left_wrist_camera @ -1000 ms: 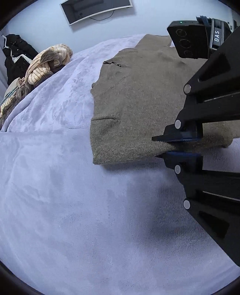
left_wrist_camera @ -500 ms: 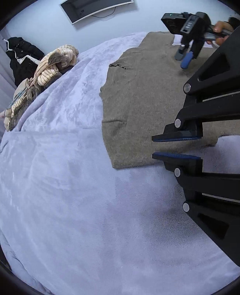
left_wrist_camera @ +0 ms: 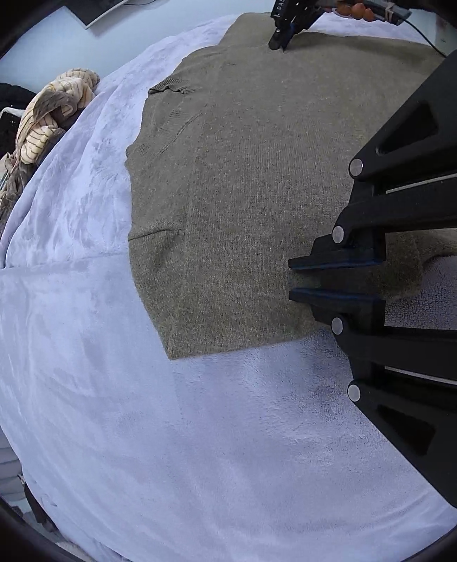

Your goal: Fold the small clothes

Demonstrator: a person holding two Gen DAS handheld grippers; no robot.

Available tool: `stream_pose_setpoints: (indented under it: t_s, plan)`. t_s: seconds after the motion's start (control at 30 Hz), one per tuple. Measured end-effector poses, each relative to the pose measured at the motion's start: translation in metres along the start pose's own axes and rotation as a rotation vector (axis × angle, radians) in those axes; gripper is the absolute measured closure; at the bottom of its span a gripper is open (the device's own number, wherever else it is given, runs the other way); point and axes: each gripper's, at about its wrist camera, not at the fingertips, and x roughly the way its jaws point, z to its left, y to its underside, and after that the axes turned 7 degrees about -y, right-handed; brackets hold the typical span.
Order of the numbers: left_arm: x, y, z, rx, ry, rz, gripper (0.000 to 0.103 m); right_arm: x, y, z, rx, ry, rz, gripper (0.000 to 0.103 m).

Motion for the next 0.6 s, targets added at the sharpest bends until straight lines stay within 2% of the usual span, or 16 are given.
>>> stream_pose_setpoints:
  t_s: [0.1, 0.2, 0.27, 0.37, 0.5, 0.6]
  plan:
    - [-0.006, 0.001, 0.002, -0.019, -0.025, 0.005, 0.092, -0.013, 0.009, 0.001, 0.034, 0.007, -0.026, 0.085]
    - [-0.008, 0.006, 0.001, -0.028, -0.052, 0.012, 0.092, -0.015, 0.022, 0.014, -0.023, -0.047, -0.018, 0.084]
    - [-0.006, 0.009, -0.002, -0.036, -0.075, 0.018, 0.092, -0.008, 0.025, 0.029, -0.093, -0.071, 0.015, 0.074]
    - [-0.005, 0.007, -0.009, -0.025, -0.111, 0.021, 0.092, 0.013, 0.027, 0.045, -0.153, -0.077, 0.053, 0.065]
    - [-0.005, 0.004, -0.02, 0.003, -0.156, 0.03, 0.092, 0.038, 0.032, 0.045, -0.118, -0.071, 0.086, 0.065]
    - [-0.01, 0.005, -0.025, 0.002, -0.175, 0.036, 0.092, 0.03, 0.037, 0.03, -0.069, -0.088, 0.087, 0.065]
